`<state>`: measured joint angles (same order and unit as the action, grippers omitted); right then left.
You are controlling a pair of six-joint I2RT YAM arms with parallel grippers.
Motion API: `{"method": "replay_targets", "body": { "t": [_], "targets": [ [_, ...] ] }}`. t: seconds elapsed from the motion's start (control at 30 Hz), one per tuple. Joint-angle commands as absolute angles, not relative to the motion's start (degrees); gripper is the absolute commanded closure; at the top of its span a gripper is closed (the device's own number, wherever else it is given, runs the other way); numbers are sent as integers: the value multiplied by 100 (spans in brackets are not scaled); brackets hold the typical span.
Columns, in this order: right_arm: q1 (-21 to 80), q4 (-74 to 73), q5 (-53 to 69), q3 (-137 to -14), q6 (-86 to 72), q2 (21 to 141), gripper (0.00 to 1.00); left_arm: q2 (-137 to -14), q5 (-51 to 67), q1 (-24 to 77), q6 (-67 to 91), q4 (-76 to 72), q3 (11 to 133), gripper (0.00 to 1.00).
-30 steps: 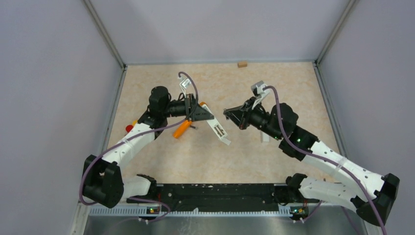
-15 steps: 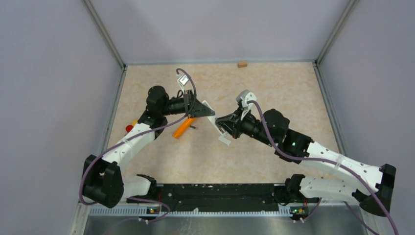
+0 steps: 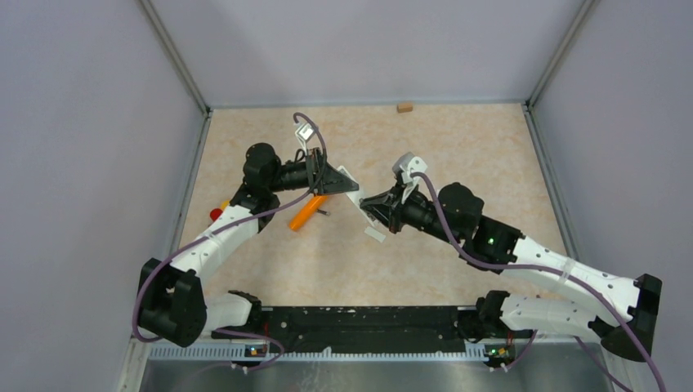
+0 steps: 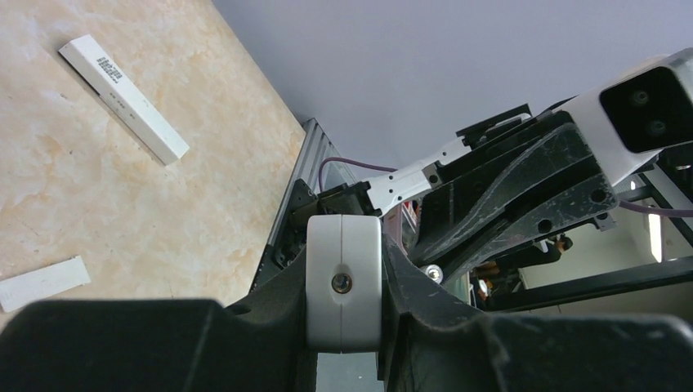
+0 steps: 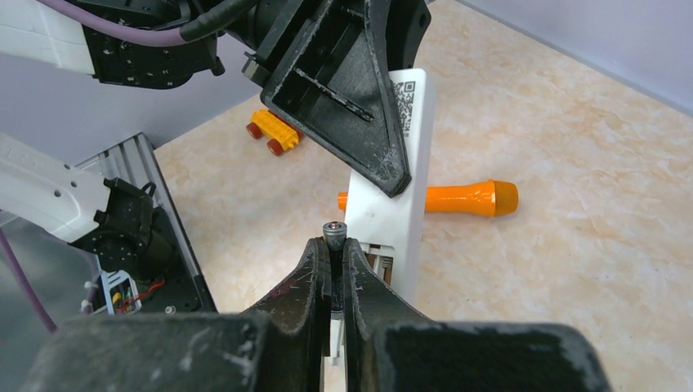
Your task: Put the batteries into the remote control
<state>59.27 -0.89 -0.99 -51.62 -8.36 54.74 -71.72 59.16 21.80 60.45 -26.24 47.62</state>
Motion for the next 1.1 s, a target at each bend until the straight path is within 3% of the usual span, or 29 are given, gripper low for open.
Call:
{"method": "replay_targets", "body": {
  "t": [0.0, 0.33, 0.67, 0.87, 1.07],
  "targets": [
    [5966, 18, -22, -5077, -661, 5396, 100, -7056, 6013, 2184, 6388, -3291, 4973, 100],
    [5961, 18, -98, -5002, -601, 5441, 99, -7079, 6107, 2188, 6566, -3454, 4983, 100],
    [5968, -306, 147, -5098, -565, 5424, 79, -7055, 6027, 2184, 6494, -3426, 5005, 100],
    [5965, -410, 89, -5212, -702, 5279, 72, -7063, 6010, 2184, 6400, -3327, 5038, 100],
    [5964, -576, -290, -5480, -1060, 5230, 58, -7074, 5972, 2186, 6268, -3216, 5055, 100]
  ]
}}
